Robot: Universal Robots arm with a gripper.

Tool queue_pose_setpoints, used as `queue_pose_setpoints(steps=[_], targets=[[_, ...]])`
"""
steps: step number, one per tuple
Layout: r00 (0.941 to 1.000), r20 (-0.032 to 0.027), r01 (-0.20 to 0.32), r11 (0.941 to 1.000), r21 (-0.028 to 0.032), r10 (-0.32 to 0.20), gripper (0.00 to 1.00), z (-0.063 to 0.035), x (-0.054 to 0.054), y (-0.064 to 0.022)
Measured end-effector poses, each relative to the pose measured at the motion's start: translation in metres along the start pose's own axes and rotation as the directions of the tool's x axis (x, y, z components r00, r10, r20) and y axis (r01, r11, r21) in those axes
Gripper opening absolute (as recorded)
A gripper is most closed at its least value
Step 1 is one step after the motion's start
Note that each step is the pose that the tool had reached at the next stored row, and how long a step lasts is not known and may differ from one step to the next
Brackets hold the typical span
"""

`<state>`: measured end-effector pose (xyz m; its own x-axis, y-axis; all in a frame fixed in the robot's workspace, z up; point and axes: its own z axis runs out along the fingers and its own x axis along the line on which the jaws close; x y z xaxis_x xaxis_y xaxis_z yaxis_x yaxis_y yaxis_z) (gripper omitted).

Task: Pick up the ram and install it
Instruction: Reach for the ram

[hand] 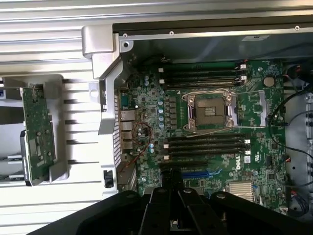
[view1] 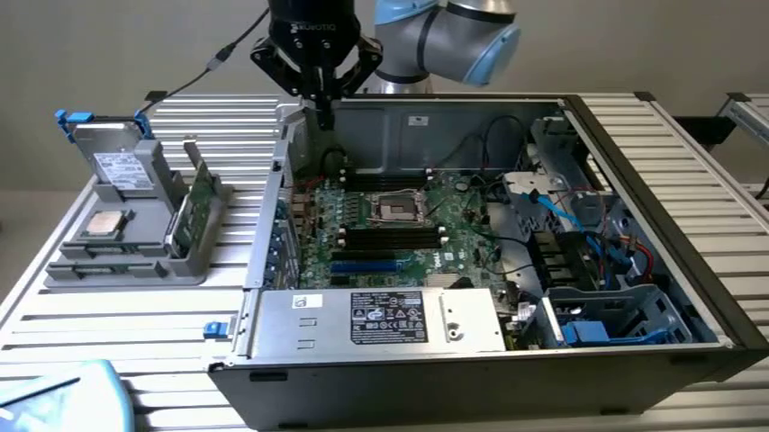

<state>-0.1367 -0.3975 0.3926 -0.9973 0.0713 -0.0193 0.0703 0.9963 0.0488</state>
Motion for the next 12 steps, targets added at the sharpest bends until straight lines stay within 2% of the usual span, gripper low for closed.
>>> queue_pose_setpoints(steps=[12], targets=[[1.0, 0.0001, 0.0, 1.0, 0.0, 0.0, 0.11, 0.001, 0.055, 0.012]])
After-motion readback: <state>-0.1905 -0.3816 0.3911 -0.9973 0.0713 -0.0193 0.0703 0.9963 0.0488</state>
